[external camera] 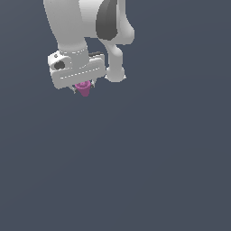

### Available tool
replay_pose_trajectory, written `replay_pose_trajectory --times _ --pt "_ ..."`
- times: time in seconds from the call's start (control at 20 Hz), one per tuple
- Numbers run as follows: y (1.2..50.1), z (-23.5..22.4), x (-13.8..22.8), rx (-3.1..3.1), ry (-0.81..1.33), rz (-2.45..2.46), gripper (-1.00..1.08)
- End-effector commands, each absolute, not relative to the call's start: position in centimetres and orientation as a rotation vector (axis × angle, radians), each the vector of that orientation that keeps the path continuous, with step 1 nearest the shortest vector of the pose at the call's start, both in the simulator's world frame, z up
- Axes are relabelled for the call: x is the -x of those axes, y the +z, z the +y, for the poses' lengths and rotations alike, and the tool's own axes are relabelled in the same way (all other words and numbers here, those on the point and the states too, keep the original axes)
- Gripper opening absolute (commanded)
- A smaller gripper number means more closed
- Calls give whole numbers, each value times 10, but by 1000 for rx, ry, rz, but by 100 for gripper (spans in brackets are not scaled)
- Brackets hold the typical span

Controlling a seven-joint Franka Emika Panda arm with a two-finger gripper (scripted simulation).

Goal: Pick up the object and move it to a goal position.

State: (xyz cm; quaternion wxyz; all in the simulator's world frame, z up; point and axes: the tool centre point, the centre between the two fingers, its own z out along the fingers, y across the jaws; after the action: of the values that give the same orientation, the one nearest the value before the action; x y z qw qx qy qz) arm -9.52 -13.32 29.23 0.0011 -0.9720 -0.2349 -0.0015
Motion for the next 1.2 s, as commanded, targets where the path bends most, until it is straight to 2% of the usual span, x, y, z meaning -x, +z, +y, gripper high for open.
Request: replay_pose_trajectory --times 0.0,0.65,1.15 --pt "318 -146 100 3051 -3 -738 -100" --pt "442 -208 117 3052 -1 -737 -100" --pt "490 -232 121 3053 0 -737 -100"
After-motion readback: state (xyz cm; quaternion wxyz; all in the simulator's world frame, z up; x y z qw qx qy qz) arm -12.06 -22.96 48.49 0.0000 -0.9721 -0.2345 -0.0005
